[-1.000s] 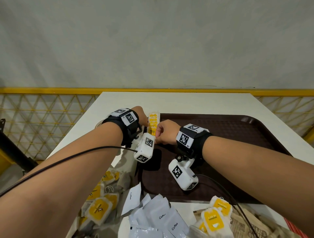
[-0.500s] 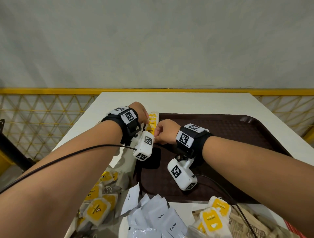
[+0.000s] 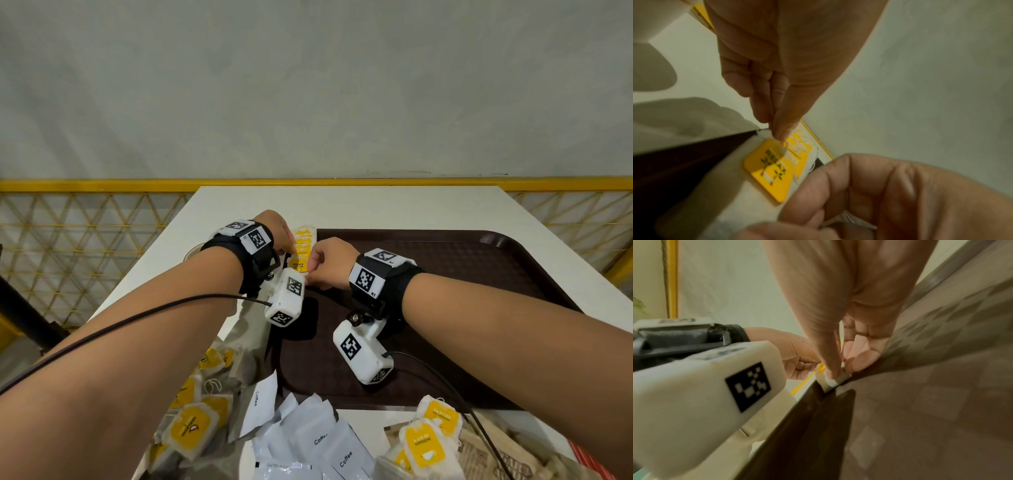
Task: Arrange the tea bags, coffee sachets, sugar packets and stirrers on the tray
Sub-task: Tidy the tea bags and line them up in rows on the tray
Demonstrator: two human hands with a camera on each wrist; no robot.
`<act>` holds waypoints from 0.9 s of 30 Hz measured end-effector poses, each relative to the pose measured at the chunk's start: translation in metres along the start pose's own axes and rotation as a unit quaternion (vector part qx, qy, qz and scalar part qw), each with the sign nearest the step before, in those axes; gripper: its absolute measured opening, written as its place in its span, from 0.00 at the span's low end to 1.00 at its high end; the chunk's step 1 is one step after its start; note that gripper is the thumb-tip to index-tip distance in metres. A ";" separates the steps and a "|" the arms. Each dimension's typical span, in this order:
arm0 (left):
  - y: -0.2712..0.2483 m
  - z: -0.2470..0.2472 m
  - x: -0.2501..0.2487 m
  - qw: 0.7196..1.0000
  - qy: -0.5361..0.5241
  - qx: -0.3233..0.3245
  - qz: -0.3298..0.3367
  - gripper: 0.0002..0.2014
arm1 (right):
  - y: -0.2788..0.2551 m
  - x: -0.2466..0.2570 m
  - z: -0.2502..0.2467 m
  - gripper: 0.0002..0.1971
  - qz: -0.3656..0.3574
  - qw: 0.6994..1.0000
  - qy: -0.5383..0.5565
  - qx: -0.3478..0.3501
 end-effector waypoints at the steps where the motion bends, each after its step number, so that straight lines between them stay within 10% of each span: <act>1: 0.000 0.000 0.001 1.000 0.000 0.000 -0.002 0.13 | 0.000 0.002 0.000 0.13 0.003 1.000 -0.008 0.001; 27: -0.018 -0.004 -0.004 0.998 0.021 0.057 0.028 0.08 | -0.004 0.004 -0.001 0.09 -0.009 0.998 -0.046 0.032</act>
Point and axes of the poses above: each hand's wrist, its own y-axis towards the middle knuckle, its own z-axis out of the palm, x = y × z, the point moved 1 cm from there along y, towards the middle knuckle, and after that the axes turned 9 degrees about y, right-handed, at the moved point
